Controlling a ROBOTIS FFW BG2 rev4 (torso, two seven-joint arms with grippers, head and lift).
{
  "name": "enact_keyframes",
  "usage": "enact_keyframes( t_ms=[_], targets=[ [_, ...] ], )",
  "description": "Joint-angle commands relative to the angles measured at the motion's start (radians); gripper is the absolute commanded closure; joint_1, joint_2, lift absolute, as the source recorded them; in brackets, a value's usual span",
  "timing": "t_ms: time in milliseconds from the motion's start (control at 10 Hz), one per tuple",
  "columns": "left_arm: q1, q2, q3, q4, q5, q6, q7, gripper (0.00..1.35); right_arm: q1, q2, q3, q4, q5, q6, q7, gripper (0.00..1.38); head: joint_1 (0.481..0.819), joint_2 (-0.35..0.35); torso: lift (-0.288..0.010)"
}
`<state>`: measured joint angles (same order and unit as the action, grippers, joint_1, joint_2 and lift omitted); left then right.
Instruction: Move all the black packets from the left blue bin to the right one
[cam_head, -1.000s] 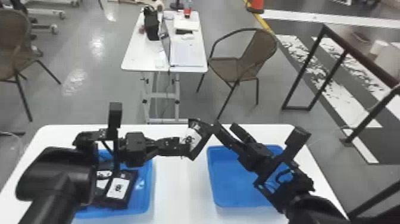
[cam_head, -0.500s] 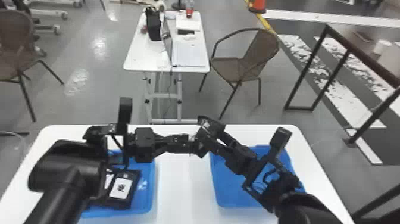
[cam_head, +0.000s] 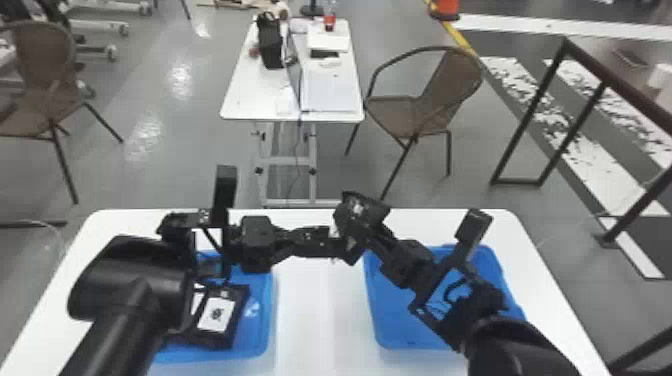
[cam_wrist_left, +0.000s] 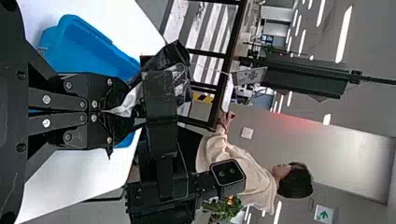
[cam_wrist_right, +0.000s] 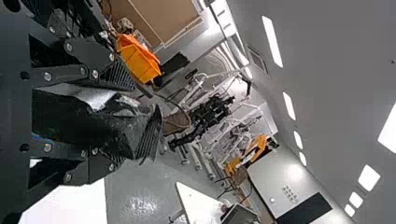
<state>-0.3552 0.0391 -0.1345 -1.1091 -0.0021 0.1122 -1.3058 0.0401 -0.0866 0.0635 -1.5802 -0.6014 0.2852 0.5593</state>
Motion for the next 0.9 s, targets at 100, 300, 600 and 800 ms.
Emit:
enact_keyframes(
  t_ms=[100,300,600,800],
  targets=[
    [0.022,-0.001,0.039,-0.002,0.010,0.010,0.034,0.87,0.010,0.013,-0.014,0.017,-0.020,-0.052,0.001,1.28,0.695,-0.096,0.000],
    [0.071,-0.007,0.122,-0.028,-0.024,0.037,0.068,0.11,-0.011,0.018,-0.093,0.068,-0.003,-0.054,0.001,1.28,0.695,-0.096,0.000],
    [0.220,-0.011,0.282,-0.192,-0.010,0.064,0.174,0.03,-0.049,-0.007,-0.208,0.236,0.054,-0.054,0.001,1.26,0.695,-0.108,0.000],
    [0.295,-0.011,0.374,-0.267,0.002,0.093,0.215,0.00,-0.103,-0.056,-0.237,0.411,0.117,-0.052,0.001,1.26,0.695,-0.105,0.000]
  ],
)
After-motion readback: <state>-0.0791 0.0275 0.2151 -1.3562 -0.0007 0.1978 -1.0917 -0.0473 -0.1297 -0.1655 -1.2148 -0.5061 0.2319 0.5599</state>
